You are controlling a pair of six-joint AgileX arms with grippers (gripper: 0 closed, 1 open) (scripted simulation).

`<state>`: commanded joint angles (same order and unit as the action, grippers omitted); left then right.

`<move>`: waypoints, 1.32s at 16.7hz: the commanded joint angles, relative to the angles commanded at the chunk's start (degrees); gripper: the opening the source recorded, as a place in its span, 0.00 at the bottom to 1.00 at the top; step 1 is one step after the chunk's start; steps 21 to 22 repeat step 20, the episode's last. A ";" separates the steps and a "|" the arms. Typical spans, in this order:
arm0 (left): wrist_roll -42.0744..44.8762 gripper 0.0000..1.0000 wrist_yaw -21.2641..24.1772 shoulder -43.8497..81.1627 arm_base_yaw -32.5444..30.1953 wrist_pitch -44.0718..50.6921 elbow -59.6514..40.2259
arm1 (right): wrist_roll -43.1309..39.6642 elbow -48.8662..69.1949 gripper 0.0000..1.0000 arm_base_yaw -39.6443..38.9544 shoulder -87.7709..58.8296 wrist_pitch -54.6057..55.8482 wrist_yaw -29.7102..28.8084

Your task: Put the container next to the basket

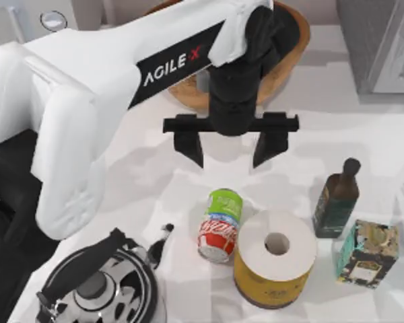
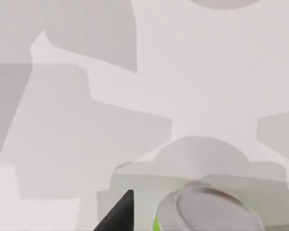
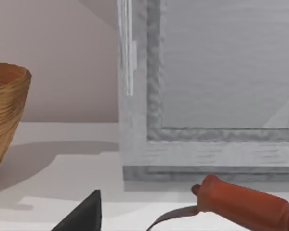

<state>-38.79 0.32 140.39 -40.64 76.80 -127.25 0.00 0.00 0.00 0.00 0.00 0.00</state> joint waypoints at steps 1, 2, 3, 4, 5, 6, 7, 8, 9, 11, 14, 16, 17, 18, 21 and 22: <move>0.00 1.00 0.00 0.00 0.00 0.00 0.00 | 0.00 0.00 1.00 0.00 0.00 0.00 0.00; 0.00 1.00 0.00 0.00 0.00 0.00 0.00 | 0.00 0.00 1.00 0.00 0.00 0.00 0.00; 0.00 1.00 0.00 0.00 0.00 0.00 0.00 | 0.00 0.00 1.00 0.00 0.00 0.00 0.00; 0.00 1.00 0.00 0.00 0.00 0.00 0.00 | 0.00 0.00 1.00 0.00 0.00 0.00 0.00; 0.00 1.00 0.00 0.00 0.00 0.00 0.00 | 0.00 0.00 1.00 0.00 0.00 0.00 0.00; 0.00 1.00 0.00 0.00 0.00 0.00 0.00 | 0.00 0.00 1.00 0.00 0.00 0.00 0.00; 0.00 1.00 0.00 0.00 0.00 0.00 0.00 | 0.00 0.00 1.00 0.00 0.00 0.00 0.00; 0.00 1.00 0.00 0.00 -0.08 0.01 0.00 | 0.00 0.00 1.00 0.00 0.00 0.00 0.00; -0.02 1.00 0.02 0.02 -0.12 0.17 -0.08 | 0.00 0.00 1.00 0.00 0.00 0.00 0.00; -0.13 1.00 0.19 0.29 -0.43 1.81 -1.13 | 0.00 0.00 1.00 0.00 0.00 0.00 0.00; -0.17 1.00 0.40 0.95 -0.82 5.72 -4.93 | 0.00 0.00 1.00 0.00 0.00 0.00 0.00; -0.12 1.00 0.31 1.25 -0.66 8.15 -8.22 | 0.00 0.00 1.00 0.00 0.00 0.00 0.00; -0.08 1.00 0.22 1.36 -0.48 9.11 -9.71 | 0.00 0.00 1.00 0.00 0.00 0.00 0.00; -0.05 1.00 0.12 1.48 -0.32 9.85 -10.93 | 0.00 0.00 1.00 0.00 0.00 0.00 0.00; -0.04 1.00 0.02 1.60 -0.14 10.43 -12.02 | 0.00 0.00 1.00 0.00 0.00 0.00 0.00; -0.04 1.00 0.02 1.60 -0.14 10.43 -12.02 | 0.00 0.00 1.00 0.00 0.00 0.00 0.00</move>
